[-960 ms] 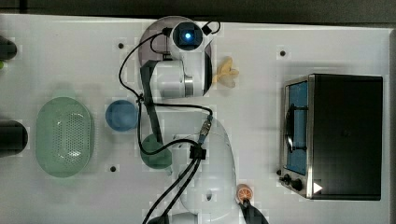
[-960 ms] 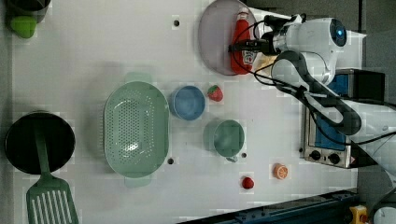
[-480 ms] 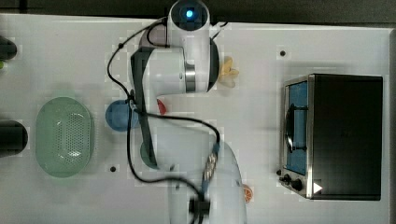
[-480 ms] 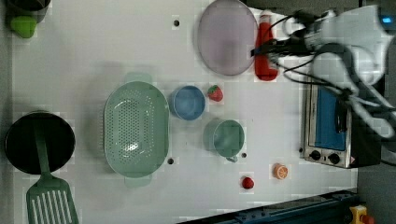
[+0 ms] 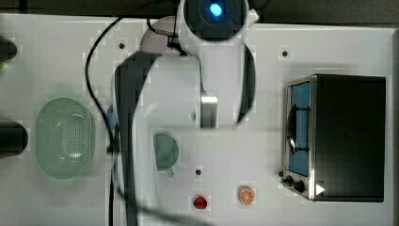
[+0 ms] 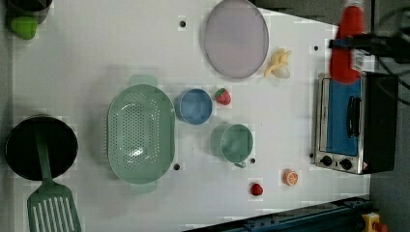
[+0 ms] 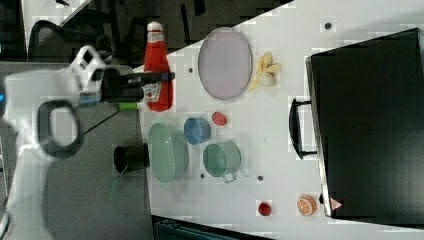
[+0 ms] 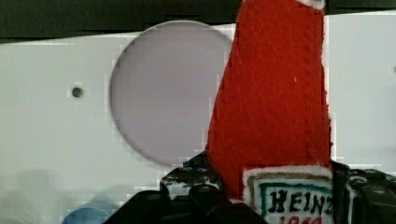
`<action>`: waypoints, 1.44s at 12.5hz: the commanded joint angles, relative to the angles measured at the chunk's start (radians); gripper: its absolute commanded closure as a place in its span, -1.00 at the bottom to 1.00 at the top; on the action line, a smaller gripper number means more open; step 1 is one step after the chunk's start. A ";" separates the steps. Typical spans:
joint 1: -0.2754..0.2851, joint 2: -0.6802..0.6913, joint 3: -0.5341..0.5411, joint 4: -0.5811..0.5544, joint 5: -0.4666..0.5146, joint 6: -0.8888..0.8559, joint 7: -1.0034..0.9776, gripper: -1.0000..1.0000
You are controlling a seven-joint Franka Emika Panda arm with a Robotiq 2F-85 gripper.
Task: Pick ketchup from plate and place it on table.
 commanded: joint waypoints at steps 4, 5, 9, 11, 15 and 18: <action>-0.041 -0.207 -0.037 -0.378 0.023 -0.025 0.043 -0.18; -0.042 -0.236 -0.048 -0.439 0.023 -0.010 0.043 -0.18; -0.043 -0.250 -0.075 -0.665 0.023 0.198 0.043 -0.18; -0.042 -0.196 -0.072 -0.725 0.023 0.329 0.043 -0.18; -0.041 -0.042 -0.071 -0.737 0.024 0.456 0.043 -0.24; -0.041 0.032 -0.067 -0.737 0.024 0.565 0.043 -0.88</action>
